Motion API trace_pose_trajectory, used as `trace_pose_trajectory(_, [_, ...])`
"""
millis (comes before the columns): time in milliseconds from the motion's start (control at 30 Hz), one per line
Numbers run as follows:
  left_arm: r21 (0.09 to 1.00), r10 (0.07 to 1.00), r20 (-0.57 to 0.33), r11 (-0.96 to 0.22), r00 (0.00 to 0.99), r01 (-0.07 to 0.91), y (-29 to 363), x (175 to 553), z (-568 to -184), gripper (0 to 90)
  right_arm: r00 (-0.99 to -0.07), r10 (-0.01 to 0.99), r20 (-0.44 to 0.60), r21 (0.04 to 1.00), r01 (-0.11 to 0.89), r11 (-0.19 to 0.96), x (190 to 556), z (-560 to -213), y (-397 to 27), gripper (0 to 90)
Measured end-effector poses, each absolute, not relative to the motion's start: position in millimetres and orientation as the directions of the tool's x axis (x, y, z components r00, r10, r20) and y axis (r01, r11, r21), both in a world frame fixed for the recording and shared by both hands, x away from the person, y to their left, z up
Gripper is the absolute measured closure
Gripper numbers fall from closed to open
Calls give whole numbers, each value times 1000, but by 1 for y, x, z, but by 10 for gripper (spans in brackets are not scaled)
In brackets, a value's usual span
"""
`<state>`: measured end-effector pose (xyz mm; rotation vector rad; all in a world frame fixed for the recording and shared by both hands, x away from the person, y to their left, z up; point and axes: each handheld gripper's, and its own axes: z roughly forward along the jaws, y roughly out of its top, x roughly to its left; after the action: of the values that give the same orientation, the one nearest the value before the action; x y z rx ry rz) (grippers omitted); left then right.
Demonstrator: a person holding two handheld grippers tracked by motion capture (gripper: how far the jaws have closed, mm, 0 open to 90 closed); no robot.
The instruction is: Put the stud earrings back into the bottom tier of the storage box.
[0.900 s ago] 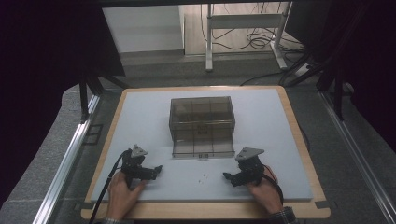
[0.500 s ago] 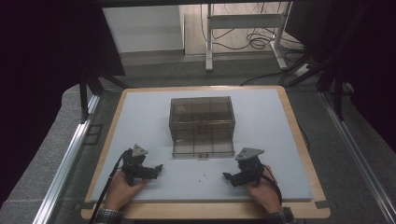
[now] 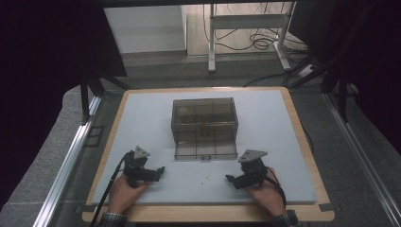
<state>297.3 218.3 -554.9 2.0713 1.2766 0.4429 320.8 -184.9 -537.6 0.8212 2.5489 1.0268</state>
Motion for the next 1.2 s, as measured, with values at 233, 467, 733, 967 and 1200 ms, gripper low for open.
trace_pose_trajectory(233, [684,883,-52,-309,467,660,218,297,-555,0,-802,596,-36,700,406,588,321,-537,-185,64])
trace_pose_trajectory(467, [685,884,-51,-308,465,660,218,297,-555,0,-802,596,-31,698,409,587,322,-537,-185,67])
trace_pose_trajectory(733, [685,885,-55,-304,463,663,218,297,-555,0,-802,596,-35,684,416,599,322,-535,-184,87])
trace_pose_trajectory(967, [684,885,-55,-304,463,663,218,297,-555,0,-817,576,-20,656,424,624,323,-526,-183,154])
trace_pose_trajectory(1200, [684,885,-55,-304,463,663,218,297,-555,0,-819,573,8,639,445,627,325,-519,-183,198])
